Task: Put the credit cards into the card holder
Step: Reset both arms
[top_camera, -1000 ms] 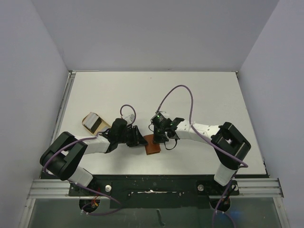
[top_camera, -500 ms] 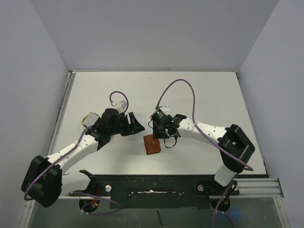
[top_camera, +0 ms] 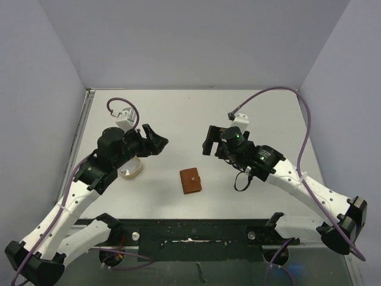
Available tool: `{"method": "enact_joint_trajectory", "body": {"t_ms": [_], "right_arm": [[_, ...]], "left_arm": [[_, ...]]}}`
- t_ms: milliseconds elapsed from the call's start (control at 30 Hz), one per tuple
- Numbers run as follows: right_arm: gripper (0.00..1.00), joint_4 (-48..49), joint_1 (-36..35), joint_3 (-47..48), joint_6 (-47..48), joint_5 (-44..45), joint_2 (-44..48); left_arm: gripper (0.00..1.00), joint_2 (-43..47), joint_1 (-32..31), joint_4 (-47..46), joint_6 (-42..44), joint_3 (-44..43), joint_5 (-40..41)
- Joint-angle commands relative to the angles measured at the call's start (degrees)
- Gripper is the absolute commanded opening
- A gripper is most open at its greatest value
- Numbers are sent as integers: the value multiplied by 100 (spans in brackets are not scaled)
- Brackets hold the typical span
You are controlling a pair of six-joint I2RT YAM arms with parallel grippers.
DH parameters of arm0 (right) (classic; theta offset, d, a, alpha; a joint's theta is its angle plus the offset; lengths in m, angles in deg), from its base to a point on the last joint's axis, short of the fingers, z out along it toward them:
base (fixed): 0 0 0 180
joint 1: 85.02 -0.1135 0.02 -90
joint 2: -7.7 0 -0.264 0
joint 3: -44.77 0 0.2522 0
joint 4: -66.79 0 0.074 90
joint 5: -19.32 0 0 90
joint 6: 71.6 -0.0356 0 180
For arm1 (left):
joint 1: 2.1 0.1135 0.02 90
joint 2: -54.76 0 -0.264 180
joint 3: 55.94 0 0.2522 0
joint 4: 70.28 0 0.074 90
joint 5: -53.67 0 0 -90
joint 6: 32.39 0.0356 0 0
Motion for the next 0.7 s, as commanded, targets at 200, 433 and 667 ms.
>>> {"method": "enact_joint_trajectory", "body": {"t_ms": [200, 433, 667], "right_arm": [[97, -25, 21, -372, -132, 664, 1207], [98, 149, 18, -645, -242, 544, 1405], [98, 307, 17, -917, -371, 413, 1412]], "left_arm": [[73, 1086, 29, -98, 214, -274, 410], [73, 1112, 27, -371, -159, 328, 296], [73, 885, 27, -707, -433, 749, 135]]}}
